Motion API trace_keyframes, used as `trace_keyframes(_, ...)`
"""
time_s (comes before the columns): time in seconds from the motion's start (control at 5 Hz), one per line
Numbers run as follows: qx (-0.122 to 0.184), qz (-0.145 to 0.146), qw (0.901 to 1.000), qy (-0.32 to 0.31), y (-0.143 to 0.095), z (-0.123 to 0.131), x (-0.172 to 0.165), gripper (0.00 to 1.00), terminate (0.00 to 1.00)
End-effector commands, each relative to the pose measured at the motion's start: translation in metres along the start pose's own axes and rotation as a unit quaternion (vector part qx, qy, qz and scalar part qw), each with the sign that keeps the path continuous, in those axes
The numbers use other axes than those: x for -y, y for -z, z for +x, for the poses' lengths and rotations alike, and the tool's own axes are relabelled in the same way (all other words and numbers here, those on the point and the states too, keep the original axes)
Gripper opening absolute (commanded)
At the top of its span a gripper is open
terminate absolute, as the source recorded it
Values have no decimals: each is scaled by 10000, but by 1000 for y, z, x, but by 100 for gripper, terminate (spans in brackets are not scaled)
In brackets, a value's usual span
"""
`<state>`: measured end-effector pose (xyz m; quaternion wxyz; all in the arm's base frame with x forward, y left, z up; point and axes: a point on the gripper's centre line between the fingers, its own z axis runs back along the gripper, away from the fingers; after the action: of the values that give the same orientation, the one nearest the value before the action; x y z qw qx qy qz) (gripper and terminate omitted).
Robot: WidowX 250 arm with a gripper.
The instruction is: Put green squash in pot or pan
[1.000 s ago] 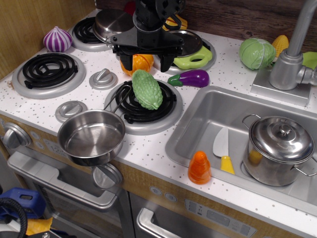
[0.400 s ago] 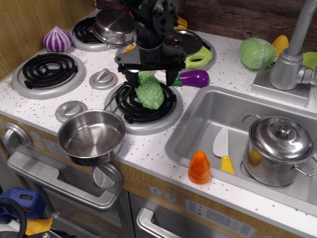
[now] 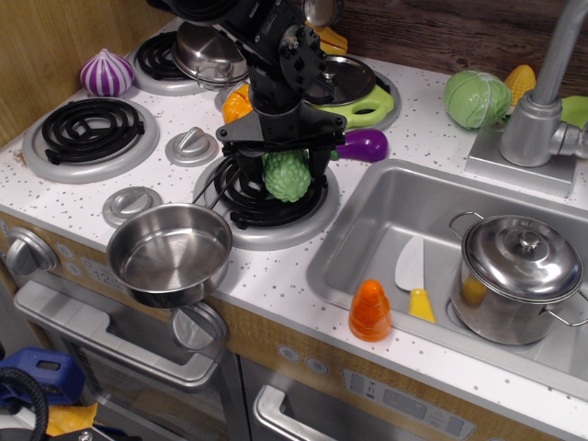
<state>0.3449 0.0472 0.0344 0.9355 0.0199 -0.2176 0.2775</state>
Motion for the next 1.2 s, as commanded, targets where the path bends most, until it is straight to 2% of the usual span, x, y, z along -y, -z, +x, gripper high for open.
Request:
trace_keyframes(0.0,79,155,9998,49,-23,12,2,0,0)
trace_keyframes(0.2,-166,735,9971,106,-58,15,-8,0,0)
trace_keyframes(0.4,-198,1158,9930,142,-81,11,-28,0,0)
trace_keyframes(0.6,-205,1167,9926,-262,-86,-1,-51,0,0)
trace_keyframes(0.8,43,1440,9878,-590,-67,-19,-69,100,0)
trace_keyframes(1.0,71,1317,9876,-854,-56,-34,-79,100,0)
